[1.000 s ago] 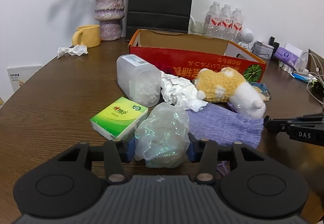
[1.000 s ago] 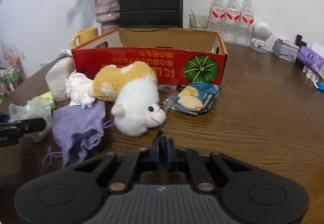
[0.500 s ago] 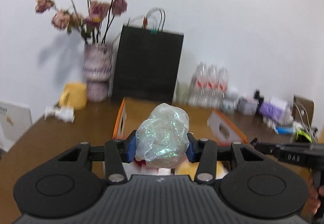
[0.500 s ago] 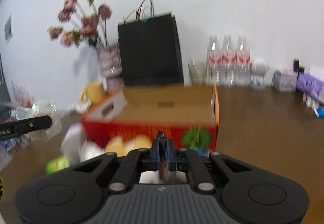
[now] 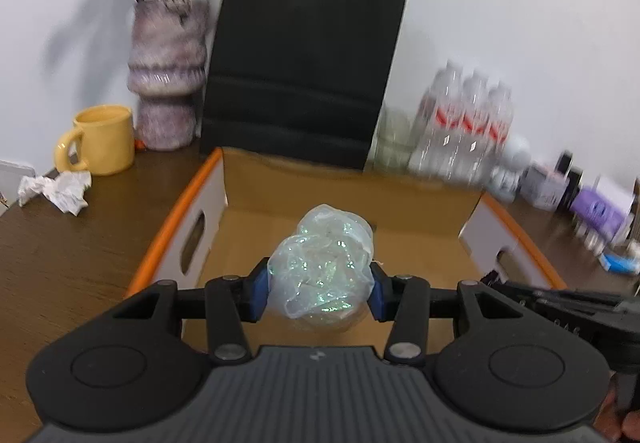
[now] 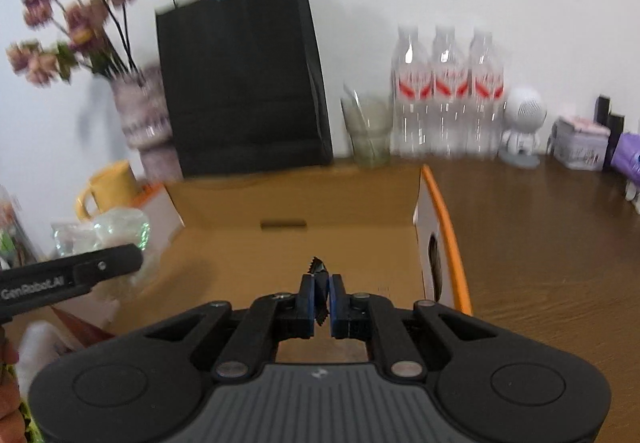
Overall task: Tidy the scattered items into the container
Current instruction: 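Grasp the clear plastic bag with the left tool while the right tool grasps the black clip, then grasp the green tissue pack with the left tool while the right tool grasps the purple pouch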
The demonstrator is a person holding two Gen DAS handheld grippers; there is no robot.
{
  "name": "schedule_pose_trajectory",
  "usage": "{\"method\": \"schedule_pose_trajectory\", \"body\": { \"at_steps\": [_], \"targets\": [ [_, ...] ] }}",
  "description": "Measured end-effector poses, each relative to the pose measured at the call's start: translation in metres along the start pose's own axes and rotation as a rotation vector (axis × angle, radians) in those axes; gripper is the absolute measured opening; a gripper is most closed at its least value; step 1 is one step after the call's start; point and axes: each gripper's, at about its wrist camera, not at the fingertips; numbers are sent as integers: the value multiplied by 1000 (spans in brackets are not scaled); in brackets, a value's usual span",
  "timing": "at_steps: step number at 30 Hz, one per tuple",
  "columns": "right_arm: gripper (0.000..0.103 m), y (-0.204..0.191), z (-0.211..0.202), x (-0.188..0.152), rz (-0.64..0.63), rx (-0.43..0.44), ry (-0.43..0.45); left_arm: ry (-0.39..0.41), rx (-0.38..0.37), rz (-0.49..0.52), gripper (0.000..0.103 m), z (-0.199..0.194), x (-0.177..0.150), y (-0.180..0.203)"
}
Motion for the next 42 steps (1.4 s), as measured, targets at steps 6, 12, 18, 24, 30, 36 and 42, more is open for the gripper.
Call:
{"method": "schedule_pose_trajectory", "body": {
  "at_steps": [6,12,18,24,30,36,42],
  "targets": [
    [21,-7,1,-2,-48,-20,-10,-2,29,33,73,3,-7,5],
    [69,-14,-8,-2,-80,-12,9,26,31,47,93,-6,-2,9],
    [102,-12,-22,-1,-70,-9,41,75,11,63,103,-25,3,17],
    [103,3,-65,1,-11,4,85,162,-5,72,103,-74,4,23],
    [103,14,-113,-17,-15,-2,139,238,11,102,103,-135,-7,21],
    [103,30,-157,-52,-20,-16,146,260,57,106,103,-190,-34,10],
    [103,36,-178,-95,-18,-9,84,193,80,95,103,-218,-73,-1]
  ]
}}
Point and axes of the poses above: each gripper's, at about its wrist camera, not at the fingertips, and z roughly the way its jaws point, y to its right, x to its top, and after that the axes turned 15 degrees about -x, right-handed
